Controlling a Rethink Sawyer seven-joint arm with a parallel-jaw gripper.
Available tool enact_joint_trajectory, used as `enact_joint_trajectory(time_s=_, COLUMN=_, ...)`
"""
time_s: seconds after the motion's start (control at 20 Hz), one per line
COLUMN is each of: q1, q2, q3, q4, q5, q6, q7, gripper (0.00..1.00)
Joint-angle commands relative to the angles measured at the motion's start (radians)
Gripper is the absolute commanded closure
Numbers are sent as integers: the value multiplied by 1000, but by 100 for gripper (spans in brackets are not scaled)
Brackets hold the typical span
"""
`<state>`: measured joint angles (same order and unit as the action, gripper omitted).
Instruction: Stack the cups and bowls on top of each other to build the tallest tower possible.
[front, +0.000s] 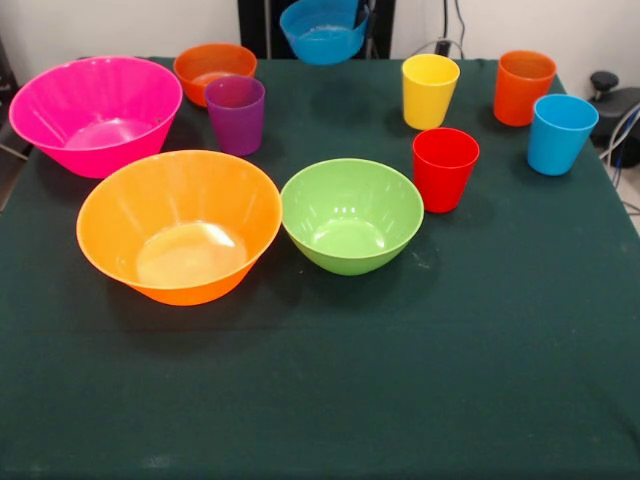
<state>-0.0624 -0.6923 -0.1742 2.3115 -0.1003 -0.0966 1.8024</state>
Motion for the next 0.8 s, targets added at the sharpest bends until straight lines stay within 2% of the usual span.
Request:
enact_joint_trajectory(time_s=0.05, q1=6, q2=131, q3=77, q4=112, q5=5, q6=-201, q7=302, gripper=100)
enact_joint_trajectory(time_s=0.4, q1=20, q2=178, q3=56, q4=106, q5=-29, q6=-243, q7=334, gripper=100)
enact_joint_trajectory(time_s=0.8, q1=-21, q2=141, q3=99, q4=-9, q5=-6, q6=-50, q7=282, gripper=100)
